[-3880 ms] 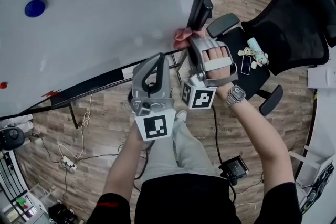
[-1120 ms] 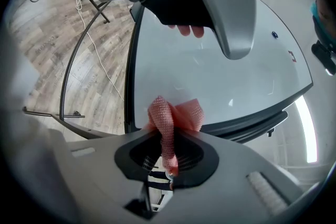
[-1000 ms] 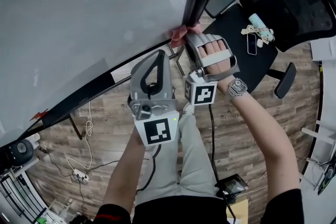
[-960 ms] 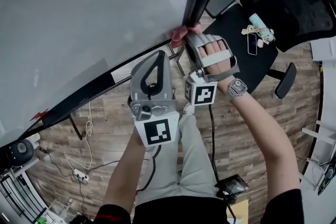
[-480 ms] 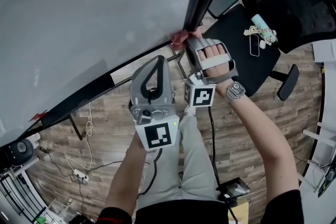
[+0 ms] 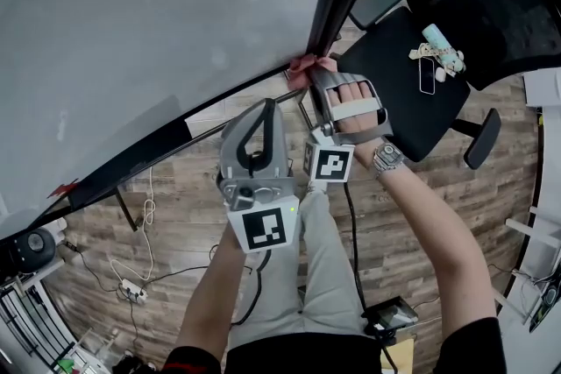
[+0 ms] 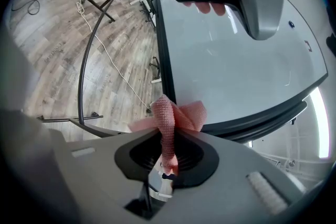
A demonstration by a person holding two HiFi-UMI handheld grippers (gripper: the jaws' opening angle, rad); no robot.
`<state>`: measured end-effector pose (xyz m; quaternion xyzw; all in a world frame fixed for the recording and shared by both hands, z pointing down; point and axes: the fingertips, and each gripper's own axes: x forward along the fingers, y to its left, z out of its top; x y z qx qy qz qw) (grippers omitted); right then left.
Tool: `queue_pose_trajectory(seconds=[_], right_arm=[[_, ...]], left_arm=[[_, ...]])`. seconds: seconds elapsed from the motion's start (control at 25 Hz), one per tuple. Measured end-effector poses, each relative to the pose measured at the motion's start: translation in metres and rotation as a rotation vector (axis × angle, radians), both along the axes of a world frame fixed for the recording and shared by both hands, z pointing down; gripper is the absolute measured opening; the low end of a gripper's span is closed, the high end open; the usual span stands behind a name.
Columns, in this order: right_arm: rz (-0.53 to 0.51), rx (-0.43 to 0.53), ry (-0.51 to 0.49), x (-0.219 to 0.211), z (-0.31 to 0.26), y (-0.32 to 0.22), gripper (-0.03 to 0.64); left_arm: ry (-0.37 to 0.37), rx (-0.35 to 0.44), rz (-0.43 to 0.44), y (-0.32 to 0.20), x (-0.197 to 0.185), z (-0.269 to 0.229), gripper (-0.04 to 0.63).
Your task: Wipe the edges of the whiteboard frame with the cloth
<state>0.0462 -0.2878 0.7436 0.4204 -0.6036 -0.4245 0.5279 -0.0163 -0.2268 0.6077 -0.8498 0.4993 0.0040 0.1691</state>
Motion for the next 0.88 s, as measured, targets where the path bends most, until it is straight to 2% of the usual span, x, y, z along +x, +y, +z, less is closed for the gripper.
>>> queue_pose_trajectory(seconds=[0.08,0.28,0.52,0.68,0.88], right_arm=[[0.018,-0.021,-0.023,0.000,0.006,0.006,0.054],[0.074,-0.060,-0.162,-0.009,0.012,0.028,0.054],[0.037,-0.078,-0.314,-0.032,0.002,0.050,0.052],[0.049,-0.095,-0.457,-0.041,-0.011,0.061,0.052],[0.060,-0.122,-0.585,-0.056,-0.028,0.074,0.052]], left_arm=[[-0.001,-0.006,-0.012,0.000,-0.003,0.002,-0.003],[-0.014,-0.023,-0.033,0.007,-0.014,0.007,-0.003],[-0.035,-0.062,-0.075,0.014,-0.040,0.017,-0.003],[-0.033,-0.096,-0.110,0.017,-0.058,0.022,-0.003],[-0.027,-0.115,-0.149,0.022,-0.077,0.016,-0.003]])
